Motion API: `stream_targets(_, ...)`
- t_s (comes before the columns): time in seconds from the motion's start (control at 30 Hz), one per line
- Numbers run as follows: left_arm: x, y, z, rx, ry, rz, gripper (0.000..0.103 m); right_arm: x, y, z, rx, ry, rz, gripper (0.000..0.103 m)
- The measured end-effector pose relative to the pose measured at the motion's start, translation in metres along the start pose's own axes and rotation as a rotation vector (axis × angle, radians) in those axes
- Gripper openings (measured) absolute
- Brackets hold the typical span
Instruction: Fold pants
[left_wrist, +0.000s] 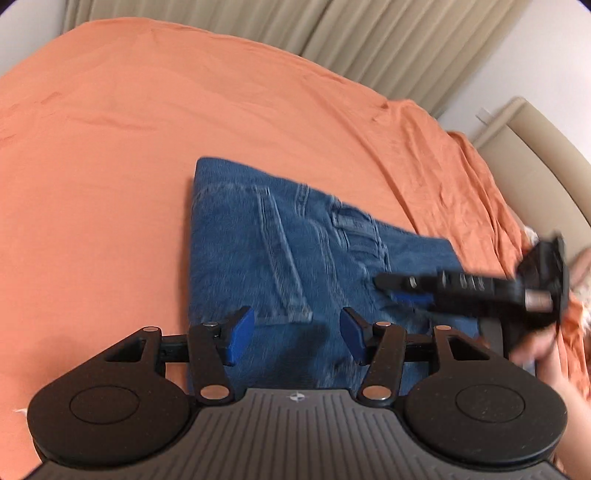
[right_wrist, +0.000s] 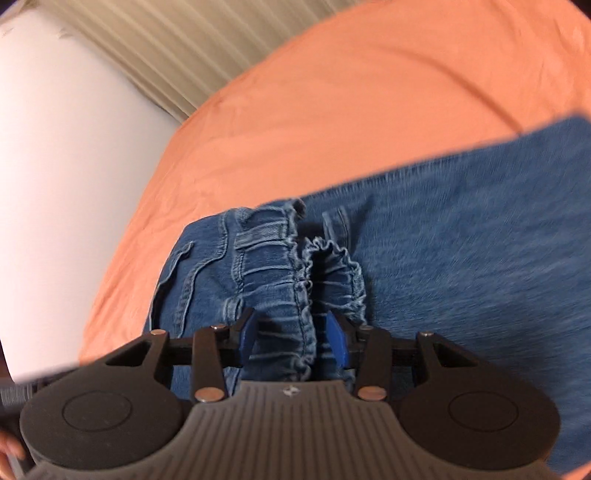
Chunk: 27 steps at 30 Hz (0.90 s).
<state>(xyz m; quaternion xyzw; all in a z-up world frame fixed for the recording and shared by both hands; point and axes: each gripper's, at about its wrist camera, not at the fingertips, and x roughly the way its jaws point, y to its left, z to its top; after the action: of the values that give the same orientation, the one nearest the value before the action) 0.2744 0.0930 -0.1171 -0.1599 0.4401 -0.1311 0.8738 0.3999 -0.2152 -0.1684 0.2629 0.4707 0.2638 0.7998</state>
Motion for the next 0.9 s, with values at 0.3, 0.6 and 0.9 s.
stream_targets(0.3,0.001,-0.038,-0.055,0.444,0.091,0.159,0.069,-0.056,0.041,0.006,-0.099,-0.082,0.037,0.000)
stream_targets(0.6,0.008,-0.054,-0.074,0.633,0.072,0.426,0.008,-0.123,0.080,0.000,-0.125,-0.237,0.081,0.000)
stream_targets(0.9,-0.002,-0.032,-0.062,0.445,0.151,0.356,0.003,-0.096,0.000,-0.062,0.070,-0.100,-0.043,0.000)
